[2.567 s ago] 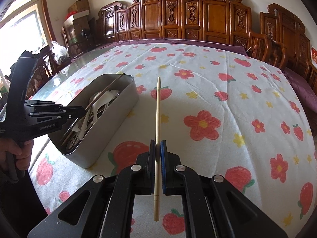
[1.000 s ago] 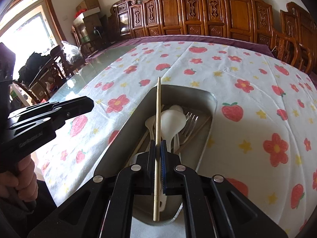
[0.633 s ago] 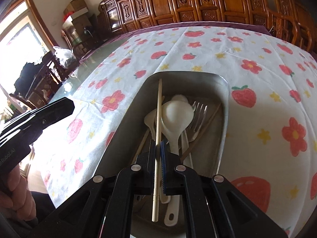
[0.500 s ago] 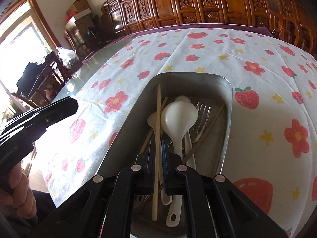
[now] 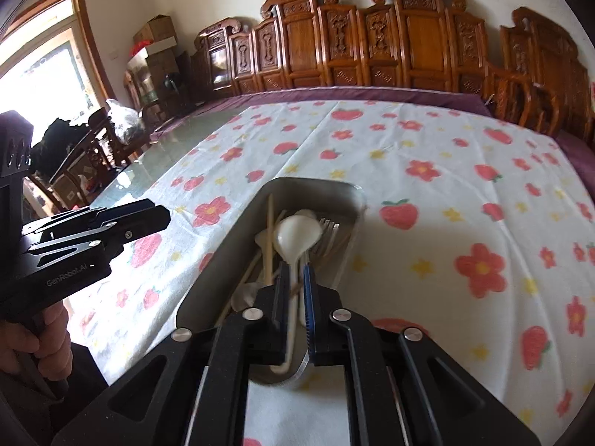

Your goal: Organize utensils

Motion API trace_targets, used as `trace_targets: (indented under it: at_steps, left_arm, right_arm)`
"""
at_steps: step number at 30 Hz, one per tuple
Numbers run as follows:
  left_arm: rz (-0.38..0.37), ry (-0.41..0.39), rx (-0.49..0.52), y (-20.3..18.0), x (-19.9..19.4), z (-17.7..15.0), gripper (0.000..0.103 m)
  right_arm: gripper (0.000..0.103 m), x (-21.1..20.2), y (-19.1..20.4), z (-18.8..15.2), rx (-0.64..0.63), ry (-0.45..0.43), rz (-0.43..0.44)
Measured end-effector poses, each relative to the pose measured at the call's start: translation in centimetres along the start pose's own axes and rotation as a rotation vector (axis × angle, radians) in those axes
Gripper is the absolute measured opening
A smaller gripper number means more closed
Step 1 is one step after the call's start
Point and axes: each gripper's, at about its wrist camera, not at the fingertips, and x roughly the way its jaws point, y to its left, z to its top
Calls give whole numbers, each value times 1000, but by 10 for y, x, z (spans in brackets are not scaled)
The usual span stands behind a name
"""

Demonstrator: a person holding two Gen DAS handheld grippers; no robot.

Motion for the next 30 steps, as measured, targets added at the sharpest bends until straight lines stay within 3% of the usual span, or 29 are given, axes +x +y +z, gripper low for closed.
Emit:
trace_targets:
  at_steps: [1, 3, 6, 8, 11, 17, 30]
  left_arm:
    - [-1, -2, 0, -3, -3, -1, 34]
    - [0, -8, -4, -8, -11, -2, 55]
    - [8, -16, -12, -17, -26, -5, 76]
    - [14, -23, -12, -23, -37, -8, 86]
    - [14, -12, -9, -31, -48, -14, 90]
    - [34, 13, 12, -49, -69, -24, 90]
    - [38, -95, 16, -70, -139, -19, 90]
  right_arm:
    - [21, -7, -2, -1, 6, -11, -8]
    - [29, -26, -7, -5, 13, -40, -34]
    - [55, -51, -11, -11, 10, -75, -89]
    - [78, -66, -15, -15, 18, -97, -123]
    - [96, -90, -22, -21, 43, -130, -167]
    - [100, -132, -23, -34, 58, -172, -229]
    - [100, -215, -10, -34, 61, -287, -274]
